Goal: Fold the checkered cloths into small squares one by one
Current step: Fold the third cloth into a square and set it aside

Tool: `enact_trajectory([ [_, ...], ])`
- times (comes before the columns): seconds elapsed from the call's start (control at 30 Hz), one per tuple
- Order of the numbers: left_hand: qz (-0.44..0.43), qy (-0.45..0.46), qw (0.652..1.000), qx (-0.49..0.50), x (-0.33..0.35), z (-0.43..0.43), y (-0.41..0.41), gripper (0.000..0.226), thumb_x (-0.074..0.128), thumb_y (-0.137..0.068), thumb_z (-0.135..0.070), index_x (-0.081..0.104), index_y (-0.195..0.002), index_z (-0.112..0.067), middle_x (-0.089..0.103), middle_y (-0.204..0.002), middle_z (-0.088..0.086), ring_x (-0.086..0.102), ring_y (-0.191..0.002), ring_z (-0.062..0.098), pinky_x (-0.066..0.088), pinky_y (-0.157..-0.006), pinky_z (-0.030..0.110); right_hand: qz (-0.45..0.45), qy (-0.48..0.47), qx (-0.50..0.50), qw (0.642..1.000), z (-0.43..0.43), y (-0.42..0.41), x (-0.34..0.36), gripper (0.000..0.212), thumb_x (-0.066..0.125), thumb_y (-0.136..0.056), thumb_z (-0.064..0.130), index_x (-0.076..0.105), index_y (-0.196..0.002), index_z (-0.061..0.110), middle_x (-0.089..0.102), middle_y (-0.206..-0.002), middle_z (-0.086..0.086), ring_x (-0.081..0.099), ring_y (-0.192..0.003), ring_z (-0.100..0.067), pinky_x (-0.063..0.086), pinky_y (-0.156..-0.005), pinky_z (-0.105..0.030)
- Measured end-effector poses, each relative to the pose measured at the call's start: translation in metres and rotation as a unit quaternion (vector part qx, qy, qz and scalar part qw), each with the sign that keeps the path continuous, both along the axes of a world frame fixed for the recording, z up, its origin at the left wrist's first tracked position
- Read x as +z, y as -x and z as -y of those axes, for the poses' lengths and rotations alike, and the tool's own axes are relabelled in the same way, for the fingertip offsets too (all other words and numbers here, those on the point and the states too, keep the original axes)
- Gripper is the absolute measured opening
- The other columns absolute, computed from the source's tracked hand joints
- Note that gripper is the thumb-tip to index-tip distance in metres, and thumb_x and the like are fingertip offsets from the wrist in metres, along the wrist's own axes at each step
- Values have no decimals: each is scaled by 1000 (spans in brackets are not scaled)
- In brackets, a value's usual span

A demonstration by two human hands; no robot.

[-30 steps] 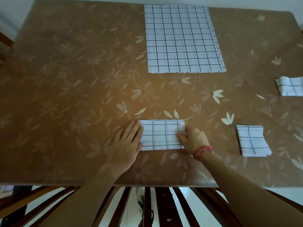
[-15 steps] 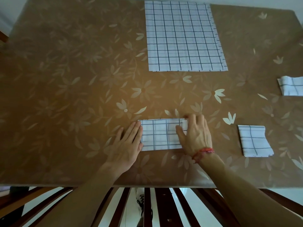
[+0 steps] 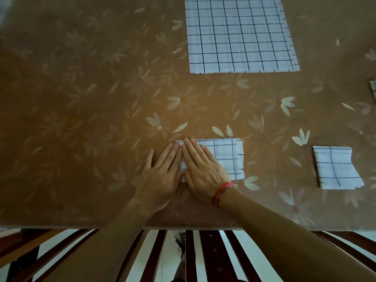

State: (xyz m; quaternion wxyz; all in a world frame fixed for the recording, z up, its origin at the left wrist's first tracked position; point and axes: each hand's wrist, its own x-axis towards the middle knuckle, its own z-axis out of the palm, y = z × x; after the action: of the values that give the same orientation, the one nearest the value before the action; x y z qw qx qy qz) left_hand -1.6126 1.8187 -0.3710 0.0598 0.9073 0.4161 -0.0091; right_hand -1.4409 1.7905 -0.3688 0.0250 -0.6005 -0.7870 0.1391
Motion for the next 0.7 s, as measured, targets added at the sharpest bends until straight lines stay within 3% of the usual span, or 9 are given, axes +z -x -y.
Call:
enact_trajectory([
  [0.3,-16,9,1000,9,2,0,-2,55,21,-105,-34,27,-153,-6,19,-162,10,14,-150,19,22,-115,57,81,35,-48,995,7,-36,1,79,22,-95,57,18,-152,2,13,-159,-18,10,-148,-29,15,-120,-44],
  [0.5,-12,20,999,24,4,1,-4,57,21,-104,-36,26,-153,-7,18,-162,8,14,-150,19,21,-116,56,146,76,-71,984,33,-109,13,79,7,-97,60,-2,-153,5,-7,-161,-11,-6,-149,-24,9,-121,-44],
  [0.7,-19,19,999,29,6,2,-7,57,22,-104,-34,23,-153,-7,17,-162,8,13,-150,19,22,-116,54,136,84,-81,984,32,-107,15,81,10,-96,61,7,-153,3,3,-161,-13,3,-149,-25,11,-121,-44],
])
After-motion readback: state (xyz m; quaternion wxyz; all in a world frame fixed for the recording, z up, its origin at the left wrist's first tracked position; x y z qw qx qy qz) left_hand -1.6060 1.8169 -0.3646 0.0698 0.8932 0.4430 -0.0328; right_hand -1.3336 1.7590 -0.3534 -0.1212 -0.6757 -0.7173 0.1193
